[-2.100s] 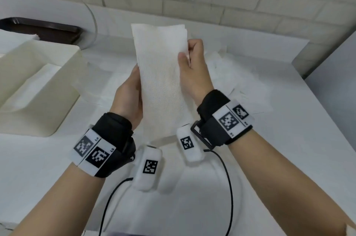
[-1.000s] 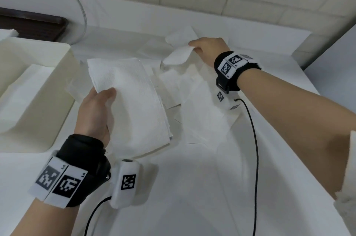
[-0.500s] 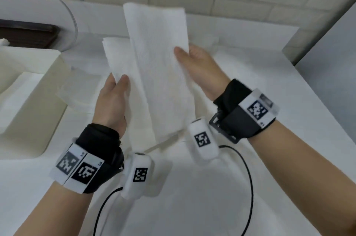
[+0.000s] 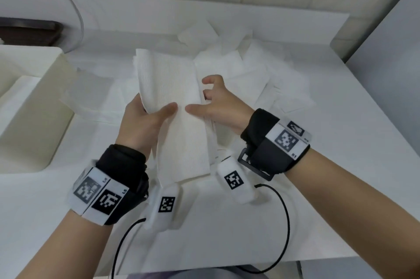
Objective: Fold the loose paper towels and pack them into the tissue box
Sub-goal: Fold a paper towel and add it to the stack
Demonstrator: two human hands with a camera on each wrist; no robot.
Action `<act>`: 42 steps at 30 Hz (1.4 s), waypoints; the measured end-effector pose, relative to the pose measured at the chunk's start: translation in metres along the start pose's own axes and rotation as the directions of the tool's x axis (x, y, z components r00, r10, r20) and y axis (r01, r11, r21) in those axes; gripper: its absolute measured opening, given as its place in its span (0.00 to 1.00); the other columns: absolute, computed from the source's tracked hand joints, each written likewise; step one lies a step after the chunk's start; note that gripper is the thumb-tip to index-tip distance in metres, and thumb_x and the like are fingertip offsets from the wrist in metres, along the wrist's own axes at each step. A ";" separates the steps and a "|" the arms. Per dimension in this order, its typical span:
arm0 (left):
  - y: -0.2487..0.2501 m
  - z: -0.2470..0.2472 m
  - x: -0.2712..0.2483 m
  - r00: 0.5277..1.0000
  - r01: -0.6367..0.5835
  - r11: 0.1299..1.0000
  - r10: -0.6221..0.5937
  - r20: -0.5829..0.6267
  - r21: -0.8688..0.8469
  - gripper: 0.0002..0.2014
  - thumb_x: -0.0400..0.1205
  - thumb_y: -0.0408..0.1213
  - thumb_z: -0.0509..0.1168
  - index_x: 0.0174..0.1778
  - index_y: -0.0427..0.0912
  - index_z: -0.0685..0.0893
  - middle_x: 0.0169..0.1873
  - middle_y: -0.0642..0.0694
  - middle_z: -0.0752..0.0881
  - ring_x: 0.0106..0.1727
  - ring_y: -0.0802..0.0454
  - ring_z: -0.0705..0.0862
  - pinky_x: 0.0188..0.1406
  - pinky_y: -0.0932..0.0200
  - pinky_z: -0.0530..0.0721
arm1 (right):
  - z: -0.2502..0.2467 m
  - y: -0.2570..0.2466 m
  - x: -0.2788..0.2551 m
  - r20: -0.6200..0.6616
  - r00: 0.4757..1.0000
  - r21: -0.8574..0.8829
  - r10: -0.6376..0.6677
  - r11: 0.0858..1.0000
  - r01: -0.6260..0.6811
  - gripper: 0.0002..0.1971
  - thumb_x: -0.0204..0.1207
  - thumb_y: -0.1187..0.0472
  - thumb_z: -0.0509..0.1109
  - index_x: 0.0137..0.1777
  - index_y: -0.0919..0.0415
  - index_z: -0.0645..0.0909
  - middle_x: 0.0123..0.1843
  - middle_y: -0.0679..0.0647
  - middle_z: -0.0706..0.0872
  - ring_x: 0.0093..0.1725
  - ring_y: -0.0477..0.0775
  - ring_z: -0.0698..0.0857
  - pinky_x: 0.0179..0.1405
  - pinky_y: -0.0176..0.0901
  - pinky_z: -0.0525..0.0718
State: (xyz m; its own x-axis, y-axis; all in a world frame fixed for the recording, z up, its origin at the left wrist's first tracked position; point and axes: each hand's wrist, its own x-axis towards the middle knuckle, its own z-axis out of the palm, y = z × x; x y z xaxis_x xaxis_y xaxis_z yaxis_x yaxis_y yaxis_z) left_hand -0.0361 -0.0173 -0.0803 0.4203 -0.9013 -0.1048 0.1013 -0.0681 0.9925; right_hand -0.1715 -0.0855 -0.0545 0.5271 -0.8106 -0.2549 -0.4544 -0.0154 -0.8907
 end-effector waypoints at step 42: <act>0.005 0.003 -0.007 0.972 -0.231 0.962 0.236 -0.012 0.143 0.20 0.79 0.18 0.54 0.58 0.43 0.57 0.51 0.53 0.72 0.51 0.63 0.77 0.49 0.70 0.81 | 0.055 0.007 -0.007 -0.304 0.879 0.239 -0.367 0.864 0.444 0.09 0.84 0.70 0.50 0.56 0.57 0.55 0.49 0.38 0.69 0.49 0.36 0.76 0.46 0.18 0.75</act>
State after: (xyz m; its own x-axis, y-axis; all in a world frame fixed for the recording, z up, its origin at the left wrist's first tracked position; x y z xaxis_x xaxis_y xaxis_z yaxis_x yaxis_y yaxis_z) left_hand -0.0411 -0.0120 -0.0747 0.4433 -0.8867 0.1313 -0.1288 0.0819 0.9883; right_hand -0.1387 -0.0473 -0.0792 0.4118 -0.8849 0.2176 0.0132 -0.2329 -0.9724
